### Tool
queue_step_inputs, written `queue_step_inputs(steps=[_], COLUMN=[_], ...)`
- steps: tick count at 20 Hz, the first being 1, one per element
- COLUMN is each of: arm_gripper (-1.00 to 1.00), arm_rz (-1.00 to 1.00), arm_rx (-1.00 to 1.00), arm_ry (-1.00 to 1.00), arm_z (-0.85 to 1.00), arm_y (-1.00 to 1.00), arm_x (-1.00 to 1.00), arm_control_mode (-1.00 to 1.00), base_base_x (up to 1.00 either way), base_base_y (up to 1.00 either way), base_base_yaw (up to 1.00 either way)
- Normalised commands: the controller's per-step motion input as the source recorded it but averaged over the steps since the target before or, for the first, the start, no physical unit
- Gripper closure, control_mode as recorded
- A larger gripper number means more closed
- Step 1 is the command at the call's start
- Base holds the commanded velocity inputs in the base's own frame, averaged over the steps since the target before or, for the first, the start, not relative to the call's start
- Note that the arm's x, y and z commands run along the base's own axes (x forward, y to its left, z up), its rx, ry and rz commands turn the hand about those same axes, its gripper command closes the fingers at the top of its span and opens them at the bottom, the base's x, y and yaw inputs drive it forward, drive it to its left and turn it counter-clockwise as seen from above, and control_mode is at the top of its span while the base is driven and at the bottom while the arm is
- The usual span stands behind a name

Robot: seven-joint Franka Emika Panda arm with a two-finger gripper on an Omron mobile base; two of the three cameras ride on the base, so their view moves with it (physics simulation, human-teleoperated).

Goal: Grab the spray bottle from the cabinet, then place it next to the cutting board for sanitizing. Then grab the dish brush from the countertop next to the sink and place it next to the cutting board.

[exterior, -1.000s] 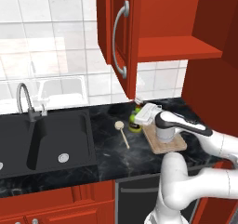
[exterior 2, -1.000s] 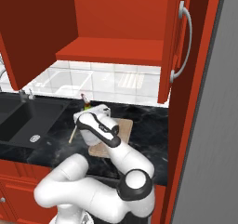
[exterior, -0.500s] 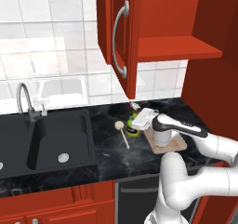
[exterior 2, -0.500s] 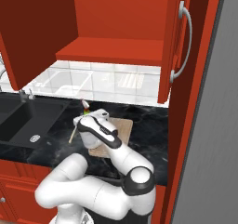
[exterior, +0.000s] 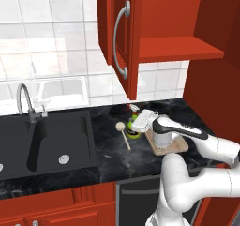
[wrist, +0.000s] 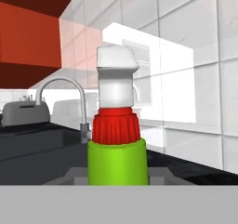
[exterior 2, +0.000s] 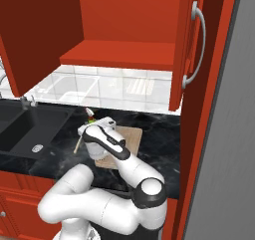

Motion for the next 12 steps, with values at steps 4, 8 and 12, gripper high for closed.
queue_step_inputs(steps=[4, 8, 12], arm_gripper=[1.0, -1.0, -1.0], arm_rz=[0.02, 0.01, 0.0], arm_rx=[0.0, 0.0, 0.0], arm_ry=[0.0, 0.0, 0.0], arm_z=[-0.31, -0.1, 0.0], arm_y=[0.0, 0.0, 0.0], arm_x=[0.0, 0.0, 0.0], arm_control_mode=[-1.0, -1.0, -1.0], base_base_x=[0.0, 0.0, 0.0], base_base_y=[0.0, 0.0, 0.0], base_base_yaw=[0.0, 0.0, 0.0])
